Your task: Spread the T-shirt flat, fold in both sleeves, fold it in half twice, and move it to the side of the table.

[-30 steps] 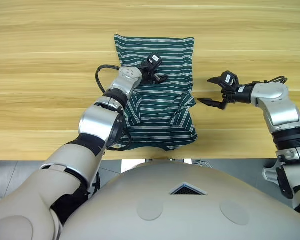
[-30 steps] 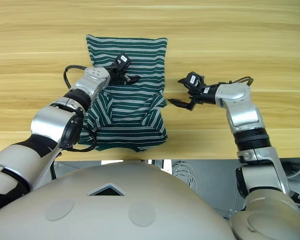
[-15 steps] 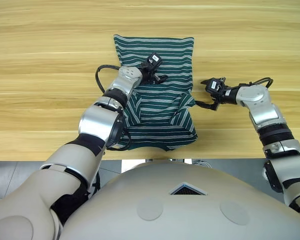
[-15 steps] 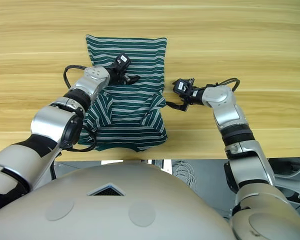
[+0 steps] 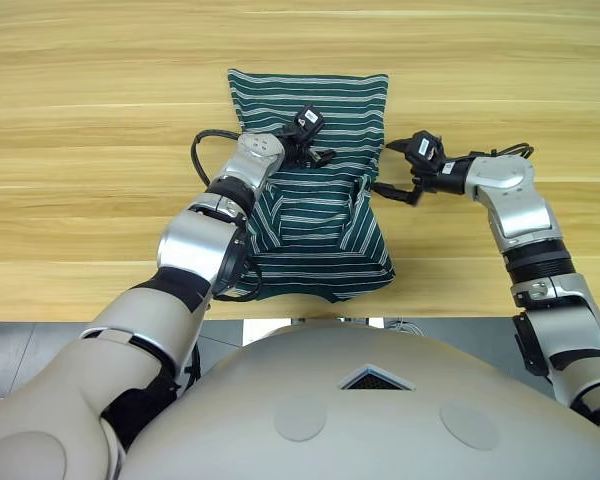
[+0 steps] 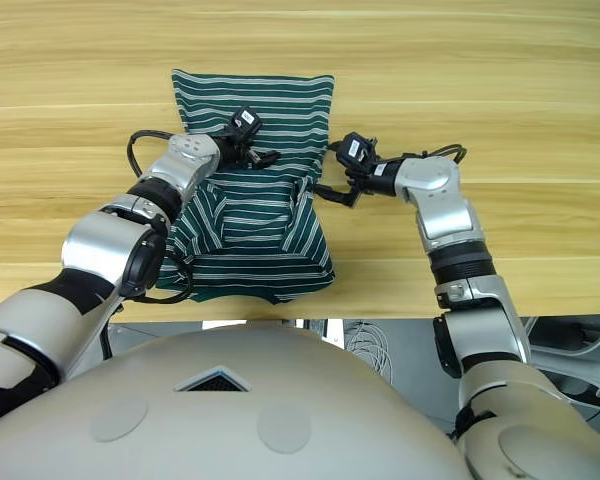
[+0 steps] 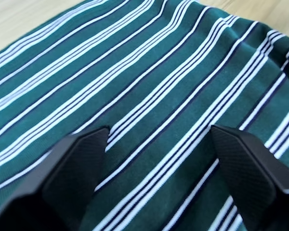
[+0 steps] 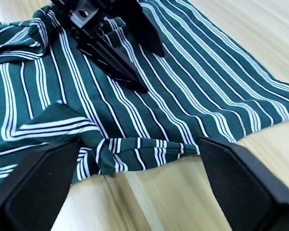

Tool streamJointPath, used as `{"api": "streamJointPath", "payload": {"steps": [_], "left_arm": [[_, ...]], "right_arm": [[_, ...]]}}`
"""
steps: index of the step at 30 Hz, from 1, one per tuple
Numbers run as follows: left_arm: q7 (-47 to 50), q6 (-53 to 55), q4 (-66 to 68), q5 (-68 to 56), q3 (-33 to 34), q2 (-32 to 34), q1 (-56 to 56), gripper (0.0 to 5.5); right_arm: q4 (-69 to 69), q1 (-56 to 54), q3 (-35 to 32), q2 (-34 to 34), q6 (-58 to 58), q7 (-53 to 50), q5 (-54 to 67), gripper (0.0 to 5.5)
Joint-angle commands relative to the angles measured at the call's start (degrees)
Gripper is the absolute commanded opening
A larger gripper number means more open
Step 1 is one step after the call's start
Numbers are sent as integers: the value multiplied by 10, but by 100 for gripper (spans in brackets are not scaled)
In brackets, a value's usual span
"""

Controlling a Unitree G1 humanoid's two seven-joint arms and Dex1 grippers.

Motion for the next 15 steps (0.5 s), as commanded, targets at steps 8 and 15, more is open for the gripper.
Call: {"api": "streamJointPath", "payload": {"steps": [8,15], "left_arm": [[-3,3,0,-9,23,13,-17,380],[-17,-20,-31,-68,93,50,-68,380]], "right_arm": [[61,-16,30,53,2,-69,-52,445],[91,-33,28,52,-12,-83,-71,445]]}}
